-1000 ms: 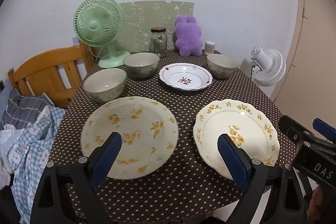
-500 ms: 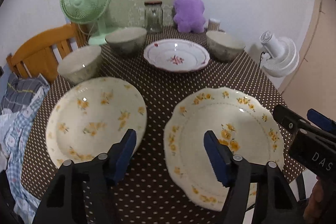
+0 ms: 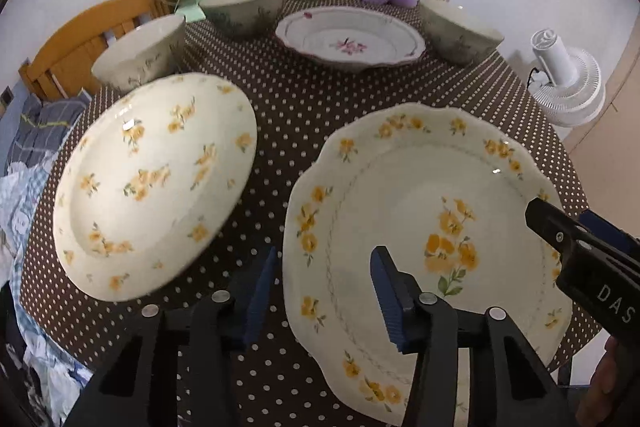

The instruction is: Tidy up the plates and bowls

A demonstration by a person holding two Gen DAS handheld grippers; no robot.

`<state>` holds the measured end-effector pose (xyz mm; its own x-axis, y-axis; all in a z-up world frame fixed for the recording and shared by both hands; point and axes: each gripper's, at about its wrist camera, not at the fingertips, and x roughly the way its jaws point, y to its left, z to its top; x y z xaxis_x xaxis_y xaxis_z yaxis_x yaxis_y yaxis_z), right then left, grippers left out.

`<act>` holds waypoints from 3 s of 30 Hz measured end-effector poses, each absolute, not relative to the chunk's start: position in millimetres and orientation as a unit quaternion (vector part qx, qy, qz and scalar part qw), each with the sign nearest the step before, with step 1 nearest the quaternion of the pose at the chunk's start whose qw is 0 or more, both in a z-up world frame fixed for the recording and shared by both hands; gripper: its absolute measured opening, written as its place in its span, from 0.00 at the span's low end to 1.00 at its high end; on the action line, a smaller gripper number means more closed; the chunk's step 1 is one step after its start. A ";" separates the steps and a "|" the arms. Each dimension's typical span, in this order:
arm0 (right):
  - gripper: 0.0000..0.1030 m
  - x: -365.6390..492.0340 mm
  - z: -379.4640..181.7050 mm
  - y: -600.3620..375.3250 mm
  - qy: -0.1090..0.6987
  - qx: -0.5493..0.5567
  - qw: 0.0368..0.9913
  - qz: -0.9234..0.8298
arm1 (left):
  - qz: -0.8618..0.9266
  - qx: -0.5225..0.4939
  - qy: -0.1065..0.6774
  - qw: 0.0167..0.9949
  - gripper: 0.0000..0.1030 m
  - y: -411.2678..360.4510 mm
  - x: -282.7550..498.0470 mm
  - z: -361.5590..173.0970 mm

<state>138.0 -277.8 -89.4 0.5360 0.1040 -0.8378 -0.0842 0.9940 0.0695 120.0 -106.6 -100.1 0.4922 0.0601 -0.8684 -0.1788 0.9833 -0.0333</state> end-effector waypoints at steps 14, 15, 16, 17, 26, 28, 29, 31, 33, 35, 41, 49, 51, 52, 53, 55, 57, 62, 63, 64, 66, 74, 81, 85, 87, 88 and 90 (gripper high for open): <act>0.44 168.2 -116.2 -282.7 0.526 0.008 0.848 0.059 | 0.100 -0.037 0.515 0.851 0.44 -116.8 146.1 -106.7; 0.44 171.0 -116.2 -283.9 0.526 0.009 0.848 0.059 | 0.100 -0.036 0.515 0.850 0.44 -117.3 148.5 -106.6; 0.44 173.6 -115.8 -284.9 0.527 0.010 0.848 0.060 | 0.101 -0.036 0.516 0.850 0.44 -118.1 152.1 -106.5; 0.44 176.7 -115.6 -285.6 0.527 0.010 0.848 0.060 | 0.101 -0.036 0.516 0.850 0.44 -118.1 153.6 -106.5; 0.44 193.5 -115.7 -287.5 0.528 0.015 0.846 0.069 | 0.116 -0.037 0.520 0.846 0.44 -120.5 174.2 -104.7; 0.44 193.8 -115.7 -287.3 0.529 0.015 0.846 0.072 | 0.119 -0.041 0.523 0.843 0.45 -119.0 174.9 -105.7; 0.44 193.9 -115.6 -286.8 0.529 0.012 0.845 0.074 | 0.123 -0.043 0.524 0.842 0.45 -118.5 175.6 -105.4; 0.44 193.2 -113.8 -286.8 0.525 0.006 0.848 0.077 | 0.141 -0.038 0.521 0.841 0.45 -118.5 175.5 -100.9; 0.44 192.3 -110.2 -289.9 0.518 0.003 0.852 0.077 | 0.148 -0.048 0.521 0.839 0.51 -115.8 175.0 -97.8; 0.62 190.5 -106.1 -293.7 0.513 0.008 0.855 0.082 | 0.155 -0.051 0.522 0.837 0.58 -114.0 172.9 -94.3; 0.74 184.9 -83.1 -295.6 0.491 0.020 0.867 0.085 | 0.153 -0.050 0.485 0.860 0.83 -109.0 162.0 -67.4; 0.74 169.1 -54.0 -254.3 0.465 0.012 0.880 0.098 | 0.131 -0.049 0.459 0.877 0.87 -75.6 159.0 -48.9; 0.74 164.4 -48.2 -243.2 0.458 0.011 0.884 0.093 | 0.117 -0.050 0.452 0.883 0.87 -63.8 153.8 -42.9; 0.74 161.8 -44.9 -234.6 0.455 0.013 0.886 0.091 | 0.110 -0.047 0.450 0.885 0.87 -57.8 151.6 -40.1; 0.74 159.4 -43.5 -228.0 0.455 0.014 0.886 0.090 | 0.104 -0.043 0.450 0.886 0.87 -52.7 150.5 -38.3; 0.74 155.6 -41.3 -214.0 0.455 0.015 0.886 0.086 | 0.103 -0.035 0.449 0.887 0.87 -39.9 147.7 -35.4; 0.74 151.7 -37.9 -198.9 0.451 0.015 0.888 0.082 | 0.098 -0.038 0.448 0.888 0.87 -26.0 147.2 -33.6; 0.74 144.9 -33.0 -159.1 0.447 0.011 0.891 0.080 | 0.099 -0.038 0.446 0.889 0.87 7.2 142.7 -31.9; 0.74 144.5 -33.0 -153.2 0.447 0.012 0.891 0.080 | 0.099 -0.038 0.445 0.889 0.87 13.4 142.7 -32.2; 0.74 144.6 -33.4 -147.3 0.448 0.013 0.890 0.080 | 0.099 -0.038 0.446 0.889 0.87 20.8 142.7 -33.1; 0.74 144.5 -35.4 -134.5 0.450 0.014 0.890 0.079 | 0.097 -0.037 0.447 0.888 0.86 32.3 142.0 -35.0; 0.74 145.0 -45.9 -91.8 0.456 0.015 0.887 0.068 | 0.103 -0.027 0.465 0.879 0.80 68.6 142.5 -46.7; 0.72 150.4 -63.3 -61.4 0.469 0.007 0.881 0.063 | 0.095 -0.029 0.480 0.872 0.77 90.8 144.1 -64.1; 0.68 153.8 -74.7 -48.0 0.482 -0.001 0.874 0.063 | 0.093 -0.036 0.490 0.866 0.76 102.0 146.2 -74.6; 0.67 156.6 -81.3 -41.0 0.489 -0.007 0.870 0.062 | 0.094 -0.037 0.493 0.864 0.75 106.9 147.9 -79.3; 0.67 158.9 -85.2 -37.6 0.493 -0.009 0.868 0.060 | 0.095 -0.038 0.496 0.862 0.75 109.4 149.5 -82.4; 0.66 161.3 -90.9 -32.9 0.500 -0.011 0.864 0.057 | 0.093 -0.042 0.501 0.860 0.75 113.7 152.3 -87.8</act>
